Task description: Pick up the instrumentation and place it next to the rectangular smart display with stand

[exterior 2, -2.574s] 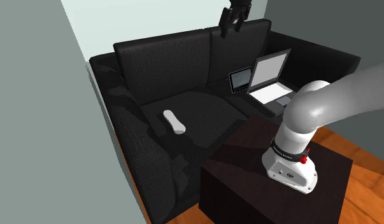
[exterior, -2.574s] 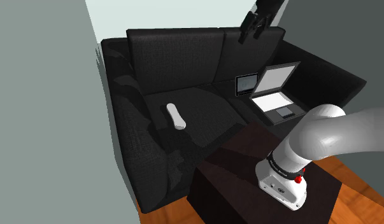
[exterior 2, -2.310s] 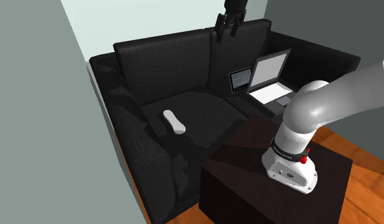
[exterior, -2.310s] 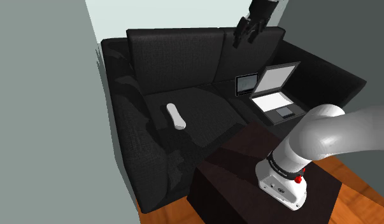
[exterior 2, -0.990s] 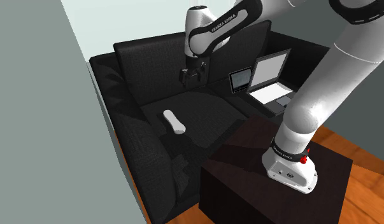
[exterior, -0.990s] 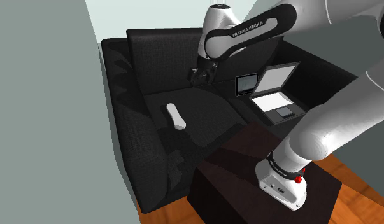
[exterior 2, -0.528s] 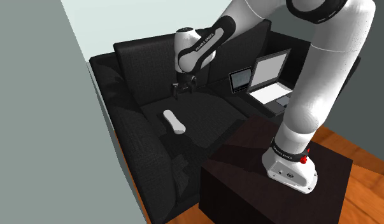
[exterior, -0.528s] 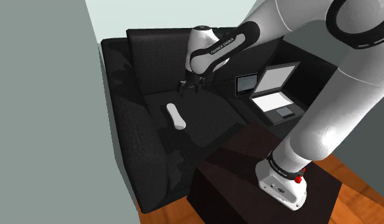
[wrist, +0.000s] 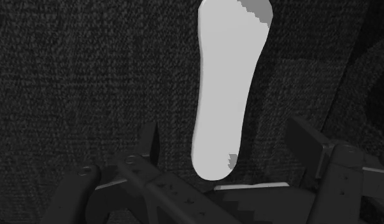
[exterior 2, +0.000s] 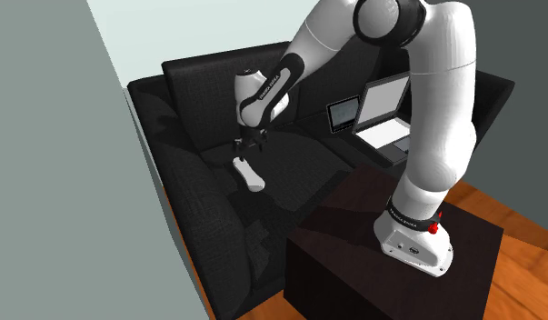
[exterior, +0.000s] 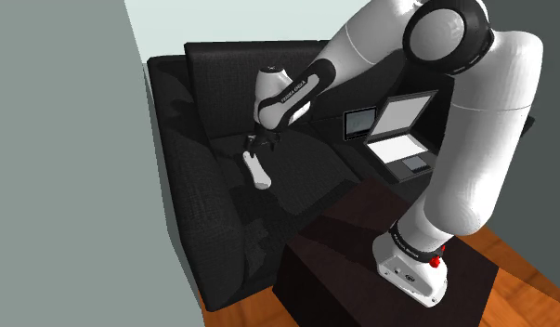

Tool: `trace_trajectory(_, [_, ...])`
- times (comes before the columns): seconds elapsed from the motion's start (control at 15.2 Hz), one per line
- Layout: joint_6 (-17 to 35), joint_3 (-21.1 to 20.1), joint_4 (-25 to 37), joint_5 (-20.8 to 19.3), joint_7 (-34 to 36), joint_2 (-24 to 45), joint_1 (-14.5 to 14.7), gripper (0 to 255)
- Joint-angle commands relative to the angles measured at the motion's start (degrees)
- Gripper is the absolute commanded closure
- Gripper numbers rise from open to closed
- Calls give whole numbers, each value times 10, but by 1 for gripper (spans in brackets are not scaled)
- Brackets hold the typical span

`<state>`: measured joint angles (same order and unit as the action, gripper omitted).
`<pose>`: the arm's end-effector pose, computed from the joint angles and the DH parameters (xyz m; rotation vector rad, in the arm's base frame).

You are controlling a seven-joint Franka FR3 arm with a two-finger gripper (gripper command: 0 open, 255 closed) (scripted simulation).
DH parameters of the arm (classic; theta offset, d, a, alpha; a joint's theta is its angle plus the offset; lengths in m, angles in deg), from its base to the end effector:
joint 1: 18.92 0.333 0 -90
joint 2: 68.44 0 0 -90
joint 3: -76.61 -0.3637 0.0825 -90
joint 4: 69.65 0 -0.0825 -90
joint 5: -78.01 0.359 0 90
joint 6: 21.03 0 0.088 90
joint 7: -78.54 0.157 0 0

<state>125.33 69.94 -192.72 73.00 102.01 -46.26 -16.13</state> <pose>0.5699 0.0930 0.2369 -3.1271 0.2842 -0.0375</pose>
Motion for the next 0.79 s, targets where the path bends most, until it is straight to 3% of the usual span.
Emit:
trace_trajectory(0.0, [10,2,31,-3,11,47,7,0])
trace_trajectory(0.13, [16,5,64,-5,19,91,13,0])
trace_trajectory(0.73, [55,12,78,-12,24,143,19,0])
